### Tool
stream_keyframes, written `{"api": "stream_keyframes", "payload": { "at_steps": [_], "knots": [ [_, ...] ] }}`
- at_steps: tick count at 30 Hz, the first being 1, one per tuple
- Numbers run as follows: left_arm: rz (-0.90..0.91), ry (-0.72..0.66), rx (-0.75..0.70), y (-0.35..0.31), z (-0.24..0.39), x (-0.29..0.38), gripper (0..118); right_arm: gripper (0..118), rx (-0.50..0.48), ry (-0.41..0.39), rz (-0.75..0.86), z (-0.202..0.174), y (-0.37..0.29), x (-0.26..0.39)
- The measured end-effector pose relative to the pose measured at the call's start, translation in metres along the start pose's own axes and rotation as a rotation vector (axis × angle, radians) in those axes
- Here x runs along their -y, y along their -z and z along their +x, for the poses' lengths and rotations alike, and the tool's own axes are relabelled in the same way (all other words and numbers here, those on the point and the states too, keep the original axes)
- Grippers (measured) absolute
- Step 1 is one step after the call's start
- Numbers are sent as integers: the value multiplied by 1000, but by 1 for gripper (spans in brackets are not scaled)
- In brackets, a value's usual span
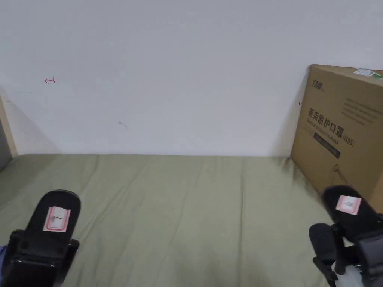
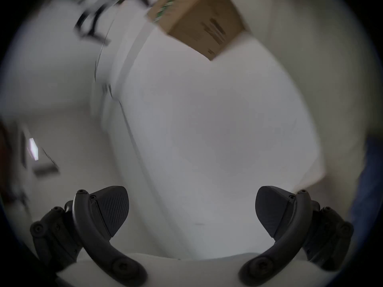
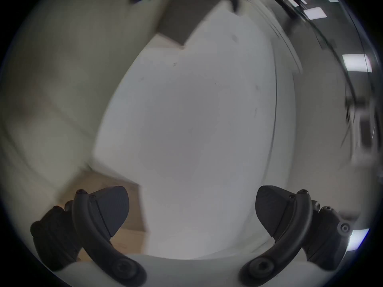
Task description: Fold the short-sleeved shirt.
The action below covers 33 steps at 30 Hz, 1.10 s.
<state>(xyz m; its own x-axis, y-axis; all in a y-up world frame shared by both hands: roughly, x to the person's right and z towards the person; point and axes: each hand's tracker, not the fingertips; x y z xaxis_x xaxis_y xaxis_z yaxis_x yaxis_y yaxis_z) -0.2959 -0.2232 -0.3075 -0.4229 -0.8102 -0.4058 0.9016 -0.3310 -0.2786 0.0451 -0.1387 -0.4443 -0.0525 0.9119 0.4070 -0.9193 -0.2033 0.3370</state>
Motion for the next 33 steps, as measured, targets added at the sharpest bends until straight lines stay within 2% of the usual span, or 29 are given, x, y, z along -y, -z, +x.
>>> {"api": "stream_keyframes", "payload": {
  "at_steps": [1, 2, 3, 5, 7, 9, 10, 11, 12, 13, 14, 16, 18, 20, 21, 25, 28, 33],
  "knots": [
    [-60, -112, 28, 4, -10, -10, 118, 118, -14, 125, -41, -8, -1, -6],
    [-113, -189, 33, 8, -15, -16, 118, 118, 21, 216, -85, -11, -3, -12],
    [-170, -274, 34, 14, -21, -20, 118, 118, 59, 334, -123, 7, -10, 42],
    [-306, -498, 42, 24, -33, -24, 118, 118, 152, 650, -247, -1, -16, 53],
    [-464, -894, 74, 47, -86, -7, 118, 118, 163, 1084, -340, -23, -24, 48],
    [-550, -1431, 101, 53, -113, 37, 118, 118, 105, 1555, -315, -38, -16, 27],
    [-534, -1697, 97, 49, -121, 54, 118, 118, 72, 1762, -245, -38, -14, 18],
    [-523, -1906, 57, 43, -122, 66, 118, 118, 28, 1861, -205, -39, -16, 18],
    [-492, -2050, 2, 32, -103, 77, 118, 118, 14, 1902, -180, -43, -16, 15],
    [-476, -2158, -43, 22, -83, 85, 118, 118, 43, 1875, -194, -46, -18, 17],
    [-459, -2173, -58, 18, -77, 89, 118, 118, 52, 1833, -205, -48, -20, 16],
    [-480, -2099, -19, 20, -67, 94, 118, 118, 31, 1767, -220, -52, -23, 9],
    [-523, -1875, 146, 30, -70, 68, 118, 118, 0, 1726, -252, -54, -29, 15],
    [-549, -1719, 215, 35, -63, 60, 118, 118, -17, 1753, -239, -54, -33, 23],
    [-534, -1702, 220, 37, -75, 46, 118, 118, -10, 1775, -238, -53, -32, 19],
    [-523, -1826, 301, 34, -72, 37, 118, 118, 19, 1821, -231, -53, -32, 16],
    [-501, -1947, 370, 34, -73, 37, 118, 118, -6, 1824, -242, -55, -33, 17],
    [-456, -1912, 318, 36, -83, 38, 118, 118, -39, 1810, -241, -60, -34, 16]
  ]
}}
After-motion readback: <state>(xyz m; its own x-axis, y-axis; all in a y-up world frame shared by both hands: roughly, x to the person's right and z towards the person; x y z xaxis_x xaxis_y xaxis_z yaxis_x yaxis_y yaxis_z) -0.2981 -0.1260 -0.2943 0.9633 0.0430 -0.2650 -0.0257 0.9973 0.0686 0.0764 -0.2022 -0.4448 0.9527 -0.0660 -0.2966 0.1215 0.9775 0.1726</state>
